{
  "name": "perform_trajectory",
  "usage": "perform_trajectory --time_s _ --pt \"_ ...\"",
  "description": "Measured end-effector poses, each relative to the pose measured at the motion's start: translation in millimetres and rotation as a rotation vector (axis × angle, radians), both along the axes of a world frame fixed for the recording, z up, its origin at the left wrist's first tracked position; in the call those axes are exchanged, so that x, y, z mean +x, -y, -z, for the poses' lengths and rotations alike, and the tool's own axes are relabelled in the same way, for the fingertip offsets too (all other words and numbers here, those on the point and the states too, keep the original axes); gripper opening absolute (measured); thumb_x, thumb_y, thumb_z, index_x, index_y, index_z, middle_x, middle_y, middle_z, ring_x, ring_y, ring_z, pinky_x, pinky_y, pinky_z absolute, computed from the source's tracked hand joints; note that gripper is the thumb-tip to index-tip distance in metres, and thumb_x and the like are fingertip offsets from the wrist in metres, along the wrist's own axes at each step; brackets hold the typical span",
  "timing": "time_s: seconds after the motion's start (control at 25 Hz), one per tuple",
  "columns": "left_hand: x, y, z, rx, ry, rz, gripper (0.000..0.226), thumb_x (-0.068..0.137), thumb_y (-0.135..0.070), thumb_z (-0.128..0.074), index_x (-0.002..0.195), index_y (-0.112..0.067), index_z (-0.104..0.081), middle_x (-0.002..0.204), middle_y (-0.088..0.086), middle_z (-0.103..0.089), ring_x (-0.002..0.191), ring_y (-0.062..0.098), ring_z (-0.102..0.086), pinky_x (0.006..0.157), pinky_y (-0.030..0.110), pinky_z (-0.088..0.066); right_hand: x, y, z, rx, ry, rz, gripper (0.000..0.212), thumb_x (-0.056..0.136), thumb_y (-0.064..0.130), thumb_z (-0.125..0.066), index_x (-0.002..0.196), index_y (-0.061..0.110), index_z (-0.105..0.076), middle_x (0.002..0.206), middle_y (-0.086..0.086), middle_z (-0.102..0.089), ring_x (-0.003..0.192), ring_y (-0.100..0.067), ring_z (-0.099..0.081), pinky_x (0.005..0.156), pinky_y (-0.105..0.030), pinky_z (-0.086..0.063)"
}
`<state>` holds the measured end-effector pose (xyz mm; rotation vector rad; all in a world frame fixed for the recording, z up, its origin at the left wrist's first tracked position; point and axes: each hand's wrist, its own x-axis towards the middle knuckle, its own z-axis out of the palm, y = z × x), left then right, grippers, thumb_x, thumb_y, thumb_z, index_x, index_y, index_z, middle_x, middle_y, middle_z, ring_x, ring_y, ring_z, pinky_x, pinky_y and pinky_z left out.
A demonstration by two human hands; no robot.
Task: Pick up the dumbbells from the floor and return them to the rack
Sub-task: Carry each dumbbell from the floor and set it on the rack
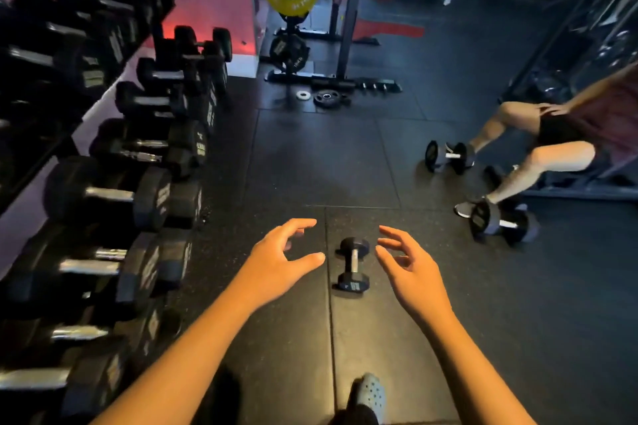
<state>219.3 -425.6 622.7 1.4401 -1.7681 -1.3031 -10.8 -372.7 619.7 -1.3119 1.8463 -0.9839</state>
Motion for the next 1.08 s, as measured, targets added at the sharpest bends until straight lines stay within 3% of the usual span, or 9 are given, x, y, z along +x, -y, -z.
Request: perform_trajectory --time_s 0.28,0.4,0.6,0.72,1.08 --pt "-139.8 106.1 83.6 0.228 -0.092 -0.281 0.068 0.086 -0.039 -0.075 0.142 -0.051 -0.039 0.147 -0.013 -0.044 0.134 0.014 -0.041 0.095 0.03 -0.035 -133.5 161.4 87.2 0.111 -0.093 -0.156 0.039 0.098 0.026 -0.065 0.136 0.03 -0.061 0.13 0.002 -0.068 0.107 -0.013 -0.067 0.093 -0.03 -0.051" --pt "-187.6 152.7 141.3 0.296 -0.173 -0.506 0.079 0.086 -0.036 -0.076 0.149 -0.046 -0.031 0.154 -0.007 -0.039 0.14 0.019 -0.037 0.103 0.034 -0.035 -170.5 233.5 143.6 0.145 -0.165 -0.238 0.039 0.099 0.028 -0.063 0.138 0.029 -0.061 0.134 0.002 -0.065 0.112 -0.015 -0.064 0.091 -0.027 -0.048" --pt "-247.6 218.1 241.7 0.392 -0.223 -0.846 0.091 0.084 -0.036 -0.077 0.155 -0.04 -0.02 0.157 0.001 -0.035 0.141 0.021 -0.038 0.11 0.039 -0.036 -190.9 337.4 232.2 0.165 -0.317 -0.362 0.044 0.1 0.035 -0.06 0.143 0.027 -0.055 0.138 -0.002 -0.061 0.118 -0.023 -0.062 0.1 -0.044 -0.05" --pt "-277.2 254.3 317.9 0.483 -0.19 -0.955 0.096 0.083 -0.036 -0.078 0.157 -0.035 -0.017 0.159 0.007 -0.031 0.141 0.027 -0.04 0.113 0.046 -0.035 -202.2 387.3 307.1 0.198 -0.387 -0.445 0.046 0.1 0.039 -0.059 0.144 0.029 -0.053 0.14 -0.001 -0.06 0.12 -0.024 -0.061 0.1 -0.047 -0.05" --pt "-340.7 289.9 573.6 0.741 -0.117 -1.353 0.103 0.076 -0.029 -0.085 0.157 -0.016 -0.022 0.152 0.023 -0.036 0.132 0.041 -0.045 0.103 0.046 -0.042 -245.7 472.9 574.1 0.372 -0.542 -0.713 0.048 0.099 0.037 -0.059 0.144 0.025 -0.053 0.138 -0.011 -0.061 0.123 -0.033 -0.059 0.098 -0.041 -0.048"
